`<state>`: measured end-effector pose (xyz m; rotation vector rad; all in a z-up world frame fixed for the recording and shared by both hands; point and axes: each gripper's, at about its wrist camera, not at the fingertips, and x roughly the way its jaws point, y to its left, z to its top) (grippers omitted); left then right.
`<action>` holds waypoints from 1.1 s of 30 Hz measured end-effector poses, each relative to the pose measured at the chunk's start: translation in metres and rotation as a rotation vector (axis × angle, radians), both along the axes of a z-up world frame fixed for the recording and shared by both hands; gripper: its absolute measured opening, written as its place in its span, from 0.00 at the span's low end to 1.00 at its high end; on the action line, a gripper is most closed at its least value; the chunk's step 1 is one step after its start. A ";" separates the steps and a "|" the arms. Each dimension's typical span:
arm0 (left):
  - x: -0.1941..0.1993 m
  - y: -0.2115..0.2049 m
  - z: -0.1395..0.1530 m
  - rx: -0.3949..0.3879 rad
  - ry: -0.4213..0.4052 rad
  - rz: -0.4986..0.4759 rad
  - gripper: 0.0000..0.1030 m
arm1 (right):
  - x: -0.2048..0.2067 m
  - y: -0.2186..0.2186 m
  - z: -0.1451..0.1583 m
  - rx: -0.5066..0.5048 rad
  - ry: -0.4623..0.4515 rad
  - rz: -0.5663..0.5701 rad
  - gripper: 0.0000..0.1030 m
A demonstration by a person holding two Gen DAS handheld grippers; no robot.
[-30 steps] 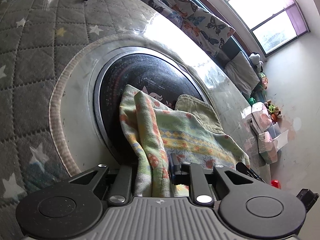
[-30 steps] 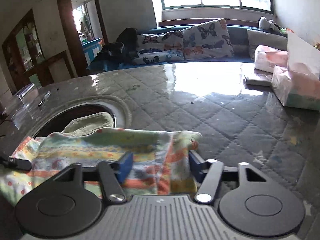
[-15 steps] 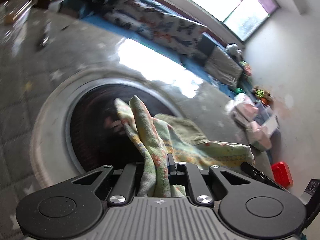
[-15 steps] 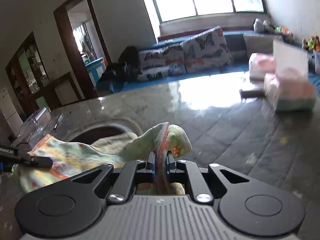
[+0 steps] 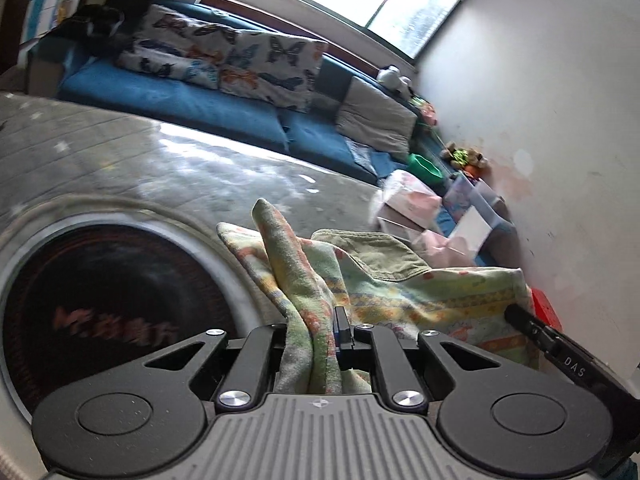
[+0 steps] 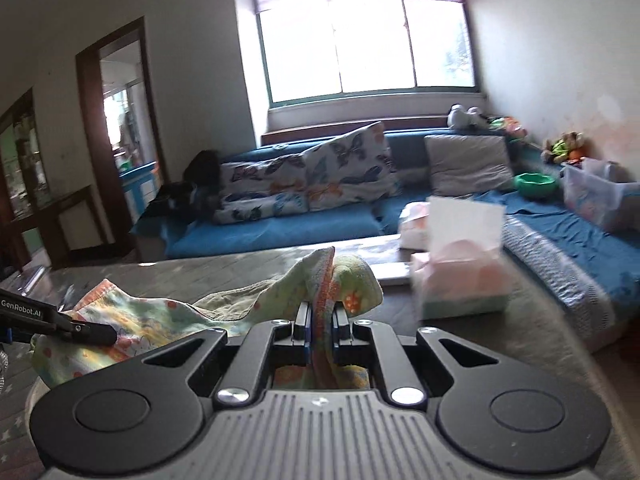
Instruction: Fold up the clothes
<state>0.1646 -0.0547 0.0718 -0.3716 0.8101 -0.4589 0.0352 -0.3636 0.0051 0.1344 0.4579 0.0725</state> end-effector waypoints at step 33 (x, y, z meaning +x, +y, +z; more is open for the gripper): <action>0.024 -0.073 -0.063 0.187 0.114 -0.111 0.26 | 0.020 -0.057 -0.075 -0.040 0.225 -0.177 0.12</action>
